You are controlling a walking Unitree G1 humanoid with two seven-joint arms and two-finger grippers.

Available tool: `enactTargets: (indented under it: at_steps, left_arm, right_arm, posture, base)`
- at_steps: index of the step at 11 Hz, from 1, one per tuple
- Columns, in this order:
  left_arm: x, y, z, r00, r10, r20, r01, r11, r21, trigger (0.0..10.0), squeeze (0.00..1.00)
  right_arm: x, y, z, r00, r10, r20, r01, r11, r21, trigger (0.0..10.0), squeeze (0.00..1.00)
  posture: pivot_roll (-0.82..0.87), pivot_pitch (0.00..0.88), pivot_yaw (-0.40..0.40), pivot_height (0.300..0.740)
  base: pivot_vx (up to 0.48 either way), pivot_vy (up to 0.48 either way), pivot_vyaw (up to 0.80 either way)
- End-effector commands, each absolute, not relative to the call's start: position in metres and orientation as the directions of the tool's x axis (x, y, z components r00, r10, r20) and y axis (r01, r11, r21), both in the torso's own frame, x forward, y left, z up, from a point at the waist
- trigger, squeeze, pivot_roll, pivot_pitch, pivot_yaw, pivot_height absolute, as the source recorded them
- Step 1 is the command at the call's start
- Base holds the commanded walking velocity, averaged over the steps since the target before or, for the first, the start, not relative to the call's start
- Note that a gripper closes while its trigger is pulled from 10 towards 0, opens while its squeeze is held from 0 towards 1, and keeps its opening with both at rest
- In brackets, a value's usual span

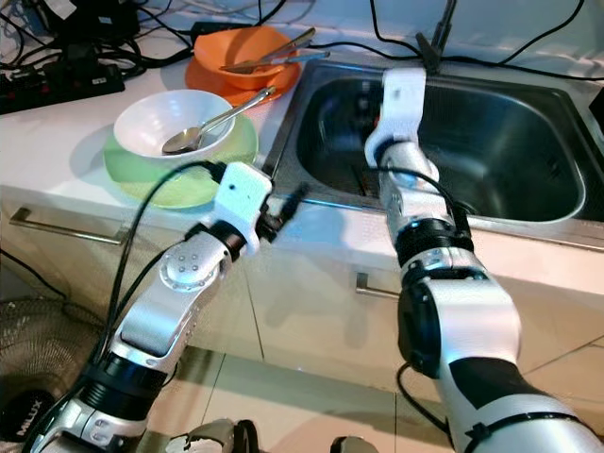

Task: Kitchen organization

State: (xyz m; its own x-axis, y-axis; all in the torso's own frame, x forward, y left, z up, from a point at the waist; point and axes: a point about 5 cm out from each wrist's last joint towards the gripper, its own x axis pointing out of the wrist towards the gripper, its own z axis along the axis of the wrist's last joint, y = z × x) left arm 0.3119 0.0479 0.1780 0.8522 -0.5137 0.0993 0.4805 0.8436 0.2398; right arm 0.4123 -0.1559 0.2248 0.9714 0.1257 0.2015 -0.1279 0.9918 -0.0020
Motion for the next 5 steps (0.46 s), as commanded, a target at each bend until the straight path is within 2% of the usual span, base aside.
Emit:
enactTargets:
  at_steps: [1,2,5]
  left_arm:
    - [0.316,0.052,0.178,0.868,-0.483,0.119,0.448,0.863,0.235,10.0,0.0]
    - [0.318,0.056,0.178,0.874,-0.449,0.186,0.397,0.88,0.261,10.0,0.0]
    - [0.314,0.058,0.17,0.868,-0.451,0.206,0.402,0.883,0.242,10.0,0.0]
  right_arm:
    - [0.408,-0.156,0.222,0.96,0.133,0.247,-0.138,0.99,0.003,10.0,0.0]
    - [0.394,-0.156,0.211,0.938,0.143,0.315,-0.145,0.989,-0.019,10.0,0.0]
    - [0.368,-0.167,0.185,0.936,0.088,0.342,-0.097,0.995,0.01,10.0,0.0]
  posture:
    - [0.04,0.033,0.006,0.74]
    - [0.03,0.03,0.01,0.74]
    - [0.01,0.011,0.021,0.74]
  base:
    - [0.0,0.0,0.0]
    - [0.0,0.0,0.0]
    - [0.0,0.0,0.0]
